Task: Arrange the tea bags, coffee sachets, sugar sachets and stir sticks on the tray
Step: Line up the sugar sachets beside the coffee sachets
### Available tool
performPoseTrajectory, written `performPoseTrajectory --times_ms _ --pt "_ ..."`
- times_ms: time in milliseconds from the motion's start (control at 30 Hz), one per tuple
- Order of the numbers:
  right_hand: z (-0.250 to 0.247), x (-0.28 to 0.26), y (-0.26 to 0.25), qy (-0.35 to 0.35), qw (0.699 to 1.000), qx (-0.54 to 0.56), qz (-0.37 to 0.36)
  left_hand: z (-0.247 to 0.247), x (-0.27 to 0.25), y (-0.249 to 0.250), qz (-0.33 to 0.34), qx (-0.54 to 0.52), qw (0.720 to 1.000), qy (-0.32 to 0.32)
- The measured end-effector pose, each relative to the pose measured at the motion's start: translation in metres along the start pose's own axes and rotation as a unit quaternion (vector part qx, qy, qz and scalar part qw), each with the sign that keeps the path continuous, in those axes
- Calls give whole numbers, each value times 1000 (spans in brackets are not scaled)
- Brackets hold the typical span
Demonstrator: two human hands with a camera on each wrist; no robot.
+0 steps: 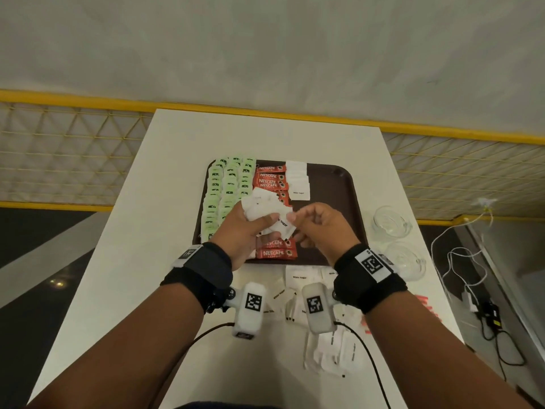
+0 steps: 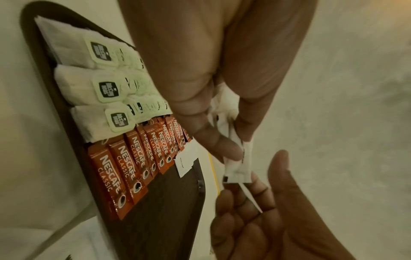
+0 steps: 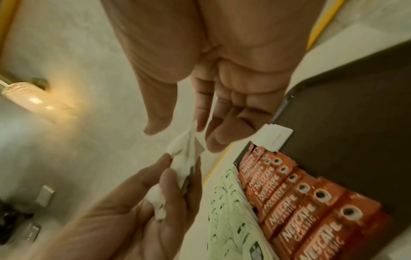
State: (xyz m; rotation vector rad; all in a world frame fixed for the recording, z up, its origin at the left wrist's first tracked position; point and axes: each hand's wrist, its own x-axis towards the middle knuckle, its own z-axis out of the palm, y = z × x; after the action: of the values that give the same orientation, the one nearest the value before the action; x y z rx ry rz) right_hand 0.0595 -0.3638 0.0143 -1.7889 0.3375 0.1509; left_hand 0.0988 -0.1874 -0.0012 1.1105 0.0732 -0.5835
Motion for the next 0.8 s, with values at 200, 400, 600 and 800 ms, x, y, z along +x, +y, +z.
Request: performPoseTrajectory --times_ms 200,400,600,800 --pt "-4 29 22 -33 989 122 73 12 42 -6 4 0 999 39" --pt "-19 67 25 21 983 162 89 11 85 -6 -32 -68 995 65" --pt "-38 112 43 56 981 152 104 12 117 -9 -24 -54 994 88" --pt "-58 148 70 82 987 8 135 -5 133 -13 -22 -64 987 145"
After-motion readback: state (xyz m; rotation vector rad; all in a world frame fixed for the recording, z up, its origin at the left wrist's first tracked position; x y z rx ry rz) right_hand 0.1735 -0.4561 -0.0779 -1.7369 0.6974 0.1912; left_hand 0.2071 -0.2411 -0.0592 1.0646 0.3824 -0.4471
